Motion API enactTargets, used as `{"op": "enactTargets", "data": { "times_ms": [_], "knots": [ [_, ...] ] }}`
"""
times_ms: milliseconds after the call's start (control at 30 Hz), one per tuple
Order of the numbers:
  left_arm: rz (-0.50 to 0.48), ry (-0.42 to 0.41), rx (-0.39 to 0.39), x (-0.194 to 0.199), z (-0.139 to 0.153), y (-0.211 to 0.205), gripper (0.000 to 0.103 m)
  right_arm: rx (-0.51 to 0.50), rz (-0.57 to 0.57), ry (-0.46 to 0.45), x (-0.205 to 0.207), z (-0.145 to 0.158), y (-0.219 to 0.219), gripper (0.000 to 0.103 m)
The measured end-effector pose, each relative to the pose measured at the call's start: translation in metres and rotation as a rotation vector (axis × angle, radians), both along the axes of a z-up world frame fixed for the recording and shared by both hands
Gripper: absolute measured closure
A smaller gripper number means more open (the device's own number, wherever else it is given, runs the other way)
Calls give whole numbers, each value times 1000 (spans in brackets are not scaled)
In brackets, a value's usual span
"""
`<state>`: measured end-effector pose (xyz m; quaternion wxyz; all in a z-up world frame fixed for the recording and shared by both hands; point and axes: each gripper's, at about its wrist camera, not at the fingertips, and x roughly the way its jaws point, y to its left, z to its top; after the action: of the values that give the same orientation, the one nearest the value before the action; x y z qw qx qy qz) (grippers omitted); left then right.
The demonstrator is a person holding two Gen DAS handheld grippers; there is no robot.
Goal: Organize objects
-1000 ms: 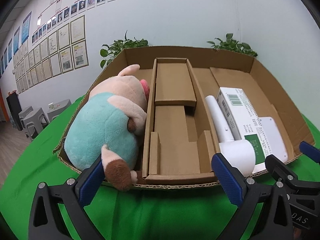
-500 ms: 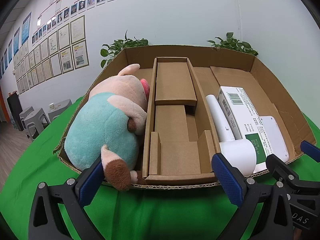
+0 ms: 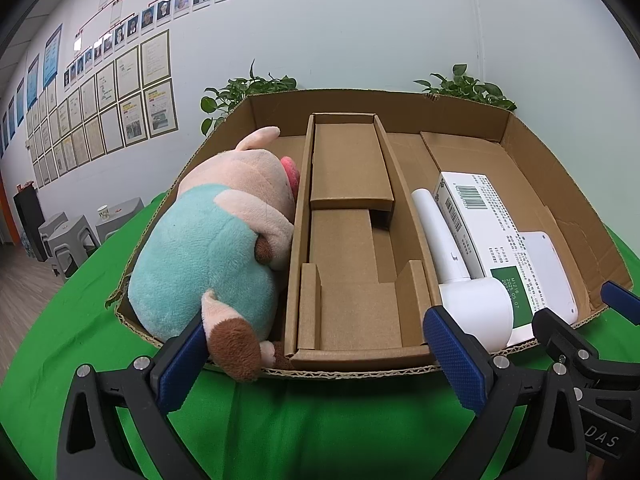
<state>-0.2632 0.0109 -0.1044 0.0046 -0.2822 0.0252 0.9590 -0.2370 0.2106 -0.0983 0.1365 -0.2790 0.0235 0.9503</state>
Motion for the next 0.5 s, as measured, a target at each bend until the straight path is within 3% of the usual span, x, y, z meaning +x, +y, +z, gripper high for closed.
{"op": "enactTargets", "data": {
  "times_ms": [500],
  "knots": [
    [-1, 0, 0, 0, 0, 0, 0, 3, -1, -2, 1, 0, 1, 5]
  ]
}}
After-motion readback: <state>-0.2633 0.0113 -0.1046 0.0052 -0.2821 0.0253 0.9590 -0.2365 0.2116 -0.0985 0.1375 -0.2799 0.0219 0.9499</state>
